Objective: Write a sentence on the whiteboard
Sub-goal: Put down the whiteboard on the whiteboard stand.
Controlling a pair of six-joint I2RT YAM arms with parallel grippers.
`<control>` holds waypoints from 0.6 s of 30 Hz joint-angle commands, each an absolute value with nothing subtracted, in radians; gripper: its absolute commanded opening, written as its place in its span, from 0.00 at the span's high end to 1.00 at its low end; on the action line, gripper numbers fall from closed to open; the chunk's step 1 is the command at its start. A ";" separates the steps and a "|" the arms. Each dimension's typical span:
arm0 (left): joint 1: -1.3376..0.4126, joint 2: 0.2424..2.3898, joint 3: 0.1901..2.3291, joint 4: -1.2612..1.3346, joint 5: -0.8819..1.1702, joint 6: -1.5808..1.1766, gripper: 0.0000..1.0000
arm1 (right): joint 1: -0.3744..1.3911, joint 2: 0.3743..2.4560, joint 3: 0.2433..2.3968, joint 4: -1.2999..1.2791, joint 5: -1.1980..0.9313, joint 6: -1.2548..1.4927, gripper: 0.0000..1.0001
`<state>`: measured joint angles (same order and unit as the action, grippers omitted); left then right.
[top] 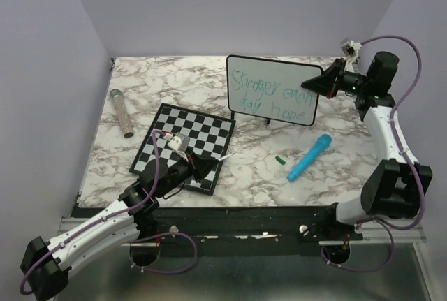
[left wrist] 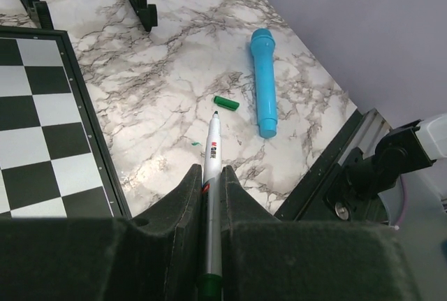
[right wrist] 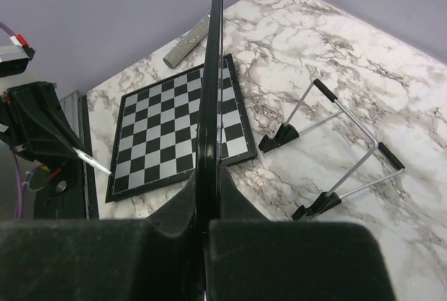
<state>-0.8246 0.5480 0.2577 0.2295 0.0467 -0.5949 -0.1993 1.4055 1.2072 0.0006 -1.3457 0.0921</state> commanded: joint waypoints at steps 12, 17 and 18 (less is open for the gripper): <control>-0.819 0.528 0.282 0.132 -0.048 -0.623 1.00 | -0.106 1.887 1.483 0.609 -1.384 0.540 0.99; -0.819 0.531 0.285 0.121 -0.057 -0.617 1.00 | -0.104 2.009 1.531 0.700 -1.413 0.638 1.00; -0.819 0.537 0.285 0.121 -0.057 -0.617 1.00 | -0.104 2.020 1.540 0.699 -1.413 0.638 1.00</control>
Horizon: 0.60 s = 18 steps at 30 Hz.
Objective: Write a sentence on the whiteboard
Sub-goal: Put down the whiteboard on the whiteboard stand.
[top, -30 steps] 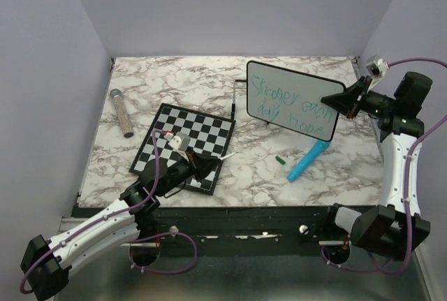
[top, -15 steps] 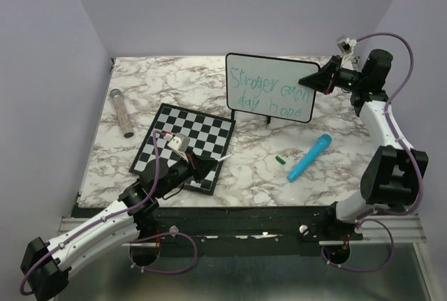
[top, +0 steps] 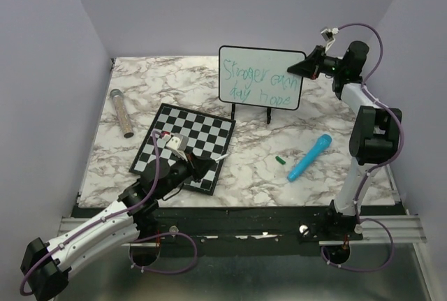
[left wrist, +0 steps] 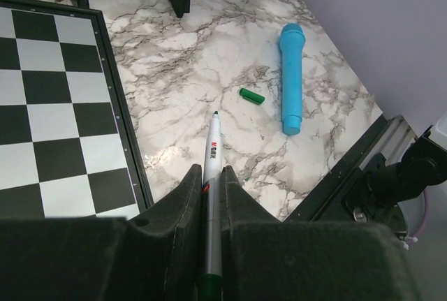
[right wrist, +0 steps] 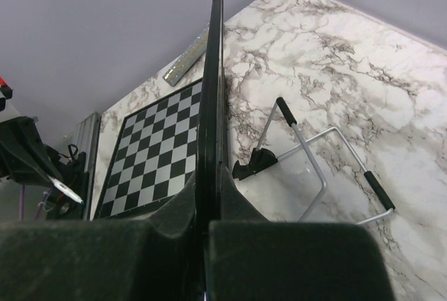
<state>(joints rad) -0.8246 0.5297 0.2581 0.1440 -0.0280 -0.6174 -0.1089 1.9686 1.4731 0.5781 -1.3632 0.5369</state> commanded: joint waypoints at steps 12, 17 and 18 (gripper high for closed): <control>-0.810 0.565 0.295 0.126 -0.046 -0.607 1.00 | -0.103 2.197 1.730 0.365 -1.367 0.403 1.00; -0.801 0.572 0.302 0.121 -0.041 -0.603 1.00 | -0.103 2.240 1.740 0.351 -1.384 0.388 0.99; -0.801 0.575 0.302 0.123 -0.040 -0.601 1.00 | -0.103 2.244 1.733 0.347 -1.387 0.385 0.99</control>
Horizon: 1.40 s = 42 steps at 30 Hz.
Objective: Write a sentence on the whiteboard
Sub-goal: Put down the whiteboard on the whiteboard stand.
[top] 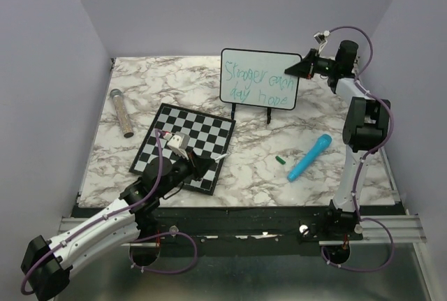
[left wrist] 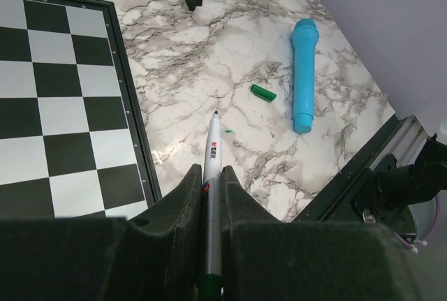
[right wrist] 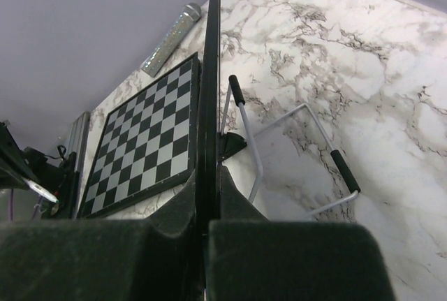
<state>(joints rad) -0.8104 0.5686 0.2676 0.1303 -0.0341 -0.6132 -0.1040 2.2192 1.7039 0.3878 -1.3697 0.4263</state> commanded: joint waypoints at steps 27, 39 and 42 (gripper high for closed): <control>-0.782 0.620 0.310 0.158 -0.002 -0.607 1.00 | -0.101 2.338 1.693 0.864 -1.436 0.874 0.99; -0.779 0.626 0.310 0.161 -0.002 -0.609 1.00 | -0.100 2.364 1.750 0.882 -1.398 0.930 0.99; -0.779 0.629 0.310 0.161 -0.002 -0.607 1.00 | -0.100 2.382 1.767 0.920 -1.394 0.983 0.99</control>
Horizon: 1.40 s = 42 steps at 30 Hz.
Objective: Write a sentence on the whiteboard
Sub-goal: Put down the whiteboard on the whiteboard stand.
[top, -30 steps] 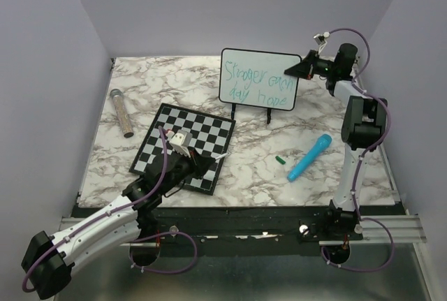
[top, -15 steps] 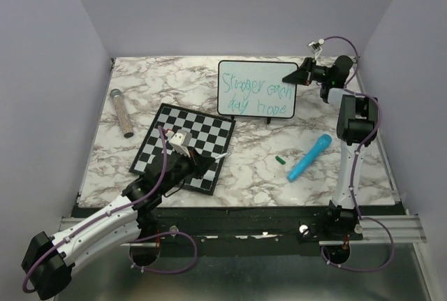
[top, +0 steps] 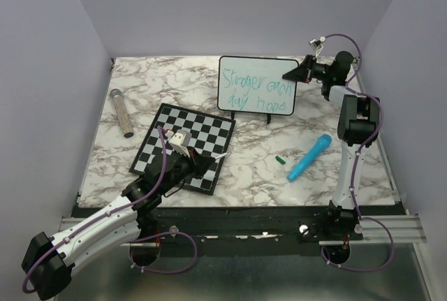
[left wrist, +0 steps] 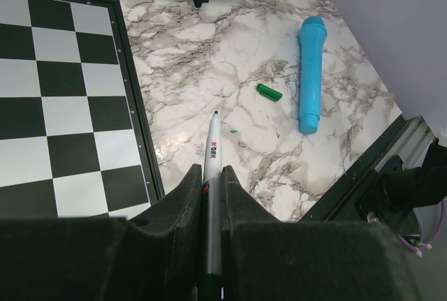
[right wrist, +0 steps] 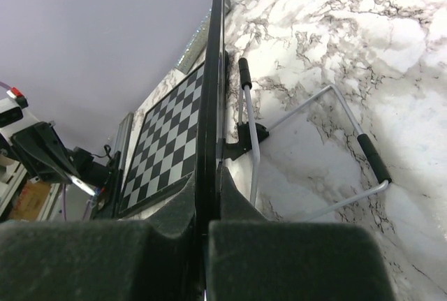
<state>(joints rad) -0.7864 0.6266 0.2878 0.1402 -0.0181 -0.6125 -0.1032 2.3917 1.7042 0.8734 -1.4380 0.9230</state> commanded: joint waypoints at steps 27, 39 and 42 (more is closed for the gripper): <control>-0.775 0.594 0.299 0.141 -0.002 -0.617 1.00 | -0.100 2.341 1.822 0.270 -1.345 0.466 0.84; -0.775 0.575 0.311 0.127 0.000 -0.618 1.00 | -0.100 2.309 1.775 0.256 -1.351 0.442 0.55; -0.775 0.580 0.314 0.124 -0.002 -0.617 1.00 | -0.103 2.278 1.747 0.255 -1.330 0.431 0.40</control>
<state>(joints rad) -0.7799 0.5873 0.2878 0.1314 -0.0151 -0.6136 -0.1009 2.3569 1.7775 0.2737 -1.3617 0.4610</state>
